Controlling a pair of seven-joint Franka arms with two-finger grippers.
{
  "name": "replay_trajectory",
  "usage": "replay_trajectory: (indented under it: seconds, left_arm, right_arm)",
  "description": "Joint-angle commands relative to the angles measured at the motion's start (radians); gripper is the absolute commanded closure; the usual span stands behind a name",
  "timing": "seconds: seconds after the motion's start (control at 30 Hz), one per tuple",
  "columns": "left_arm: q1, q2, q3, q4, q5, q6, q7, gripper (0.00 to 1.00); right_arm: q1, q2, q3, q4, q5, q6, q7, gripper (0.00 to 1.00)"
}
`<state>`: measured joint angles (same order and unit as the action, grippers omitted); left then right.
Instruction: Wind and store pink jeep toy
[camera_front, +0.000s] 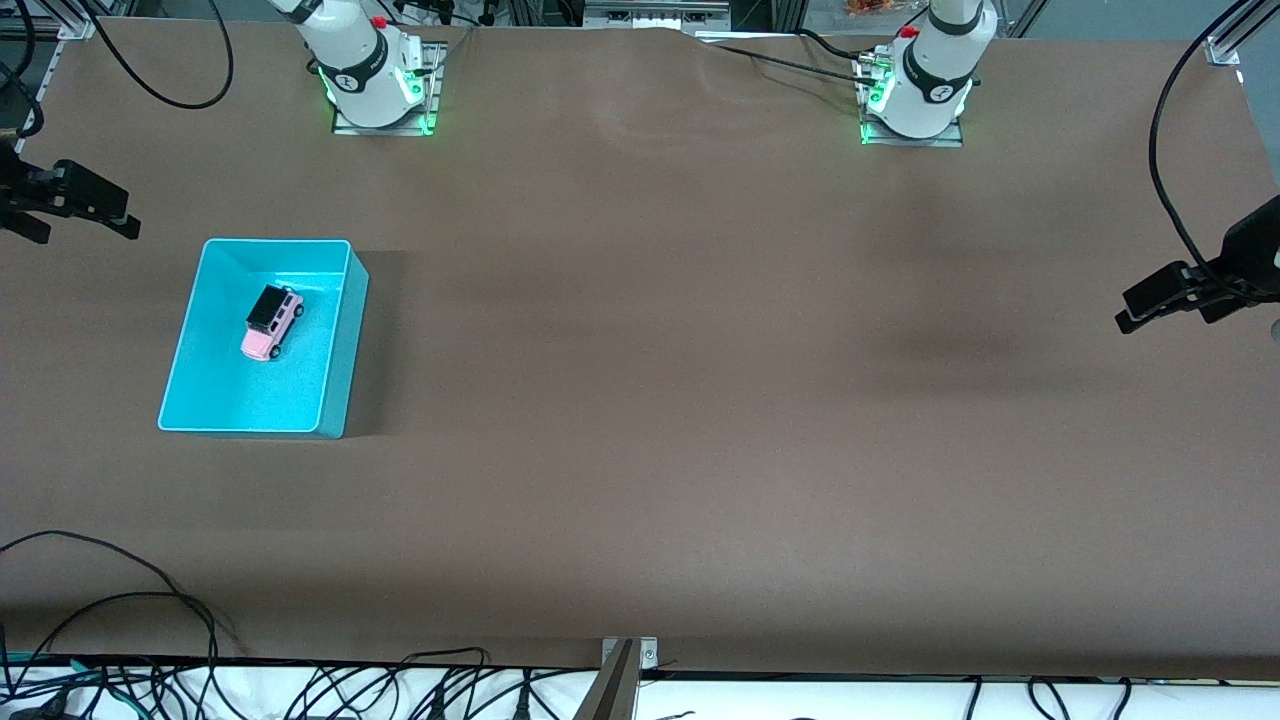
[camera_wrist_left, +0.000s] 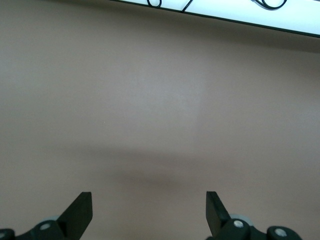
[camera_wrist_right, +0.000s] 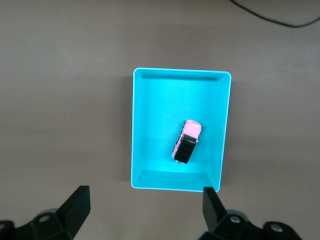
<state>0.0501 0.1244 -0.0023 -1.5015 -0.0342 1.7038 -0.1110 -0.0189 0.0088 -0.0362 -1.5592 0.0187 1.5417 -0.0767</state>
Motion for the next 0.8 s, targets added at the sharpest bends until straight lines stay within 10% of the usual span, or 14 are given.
replay_trajectory:
  seconds: [0.0, 0.77]
  left_arm:
    - [0.001, -0.008, -0.001, -0.006, -0.007, -0.007, 0.005, 0.0]
    - [0.001, -0.006, -0.001, -0.006, -0.007, -0.007, 0.005, 0.0]
  right_arm:
    - [0.011, 0.0, 0.001, 0.011, -0.013, -0.02, 0.04, 0.0]
    - [0.011, -0.003, 0.001, 0.024, -0.02, -0.023, 0.031, 0.0]
